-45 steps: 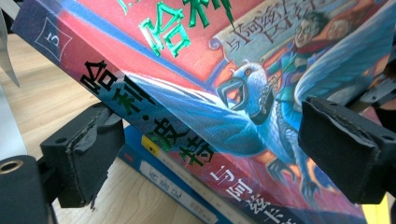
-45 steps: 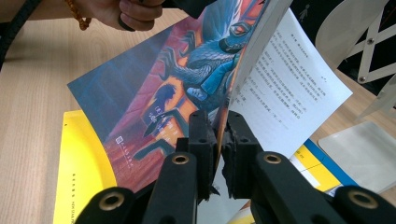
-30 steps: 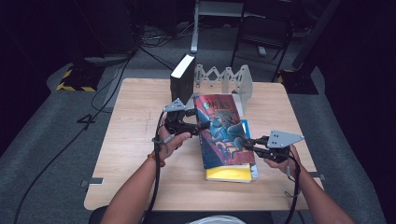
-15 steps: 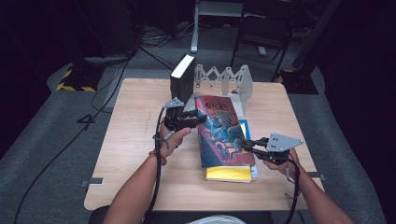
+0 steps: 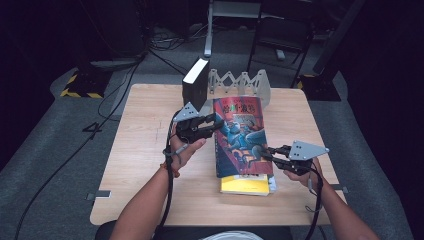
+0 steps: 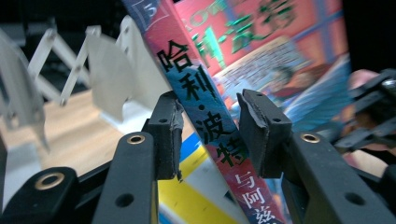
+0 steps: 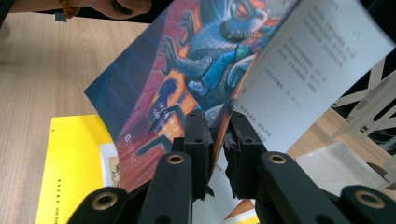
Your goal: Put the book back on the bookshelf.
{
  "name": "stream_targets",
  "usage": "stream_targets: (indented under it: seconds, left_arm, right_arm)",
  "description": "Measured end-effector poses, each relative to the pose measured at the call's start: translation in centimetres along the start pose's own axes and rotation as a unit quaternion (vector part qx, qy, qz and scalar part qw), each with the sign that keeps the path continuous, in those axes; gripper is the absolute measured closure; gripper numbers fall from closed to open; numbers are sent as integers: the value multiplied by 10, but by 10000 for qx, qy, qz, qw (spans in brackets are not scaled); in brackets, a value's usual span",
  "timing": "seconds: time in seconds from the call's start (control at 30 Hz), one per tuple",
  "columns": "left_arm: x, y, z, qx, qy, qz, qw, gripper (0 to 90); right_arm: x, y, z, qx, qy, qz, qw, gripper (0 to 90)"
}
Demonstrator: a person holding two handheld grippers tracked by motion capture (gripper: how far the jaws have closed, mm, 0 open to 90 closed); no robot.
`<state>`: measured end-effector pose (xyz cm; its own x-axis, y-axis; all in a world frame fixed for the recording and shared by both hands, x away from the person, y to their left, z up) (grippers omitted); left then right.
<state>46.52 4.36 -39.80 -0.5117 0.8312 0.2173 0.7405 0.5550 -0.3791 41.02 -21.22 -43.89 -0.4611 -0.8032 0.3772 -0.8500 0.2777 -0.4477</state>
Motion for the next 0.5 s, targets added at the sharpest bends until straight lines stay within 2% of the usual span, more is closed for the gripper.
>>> stream_targets:
  seconds: [0.07,0.23,0.27,0.43,0.5]
  left_arm:
    - [1,-4,-2,-75,-46,37,10000,614]
    - [12,-22,-7,-488,-189,180,9985,648]
    - [12,-22,-7,-488,-189,180,9985,650]
    - [23,-34,-1,-791,-126,318,9963,663]
    - [25,-36,0,-827,-109,349,9959,670]
  right_arm:
    - [0,-1,1,8,24,14,10000,801]
    - [-3,-1,5,28,165,55,9998,806]
    - [-3,-1,5,28,165,55,9998,806]
    - [-5,0,9,128,258,70,9996,819]
    - [-4,1,10,174,269,78,9995,827]
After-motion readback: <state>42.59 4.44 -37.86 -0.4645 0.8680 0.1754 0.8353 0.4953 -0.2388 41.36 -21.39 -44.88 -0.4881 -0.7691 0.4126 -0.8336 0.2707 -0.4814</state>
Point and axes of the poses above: each handheld gripper's, and its own axes: x roughly backward along the jaws, z roughly out of its underside, y roughly to its left, the point moved 6 cm from there along -x, roughly forward along the jaws, and after that the axes turned 13 degrees about x, right-handed, at the moved point
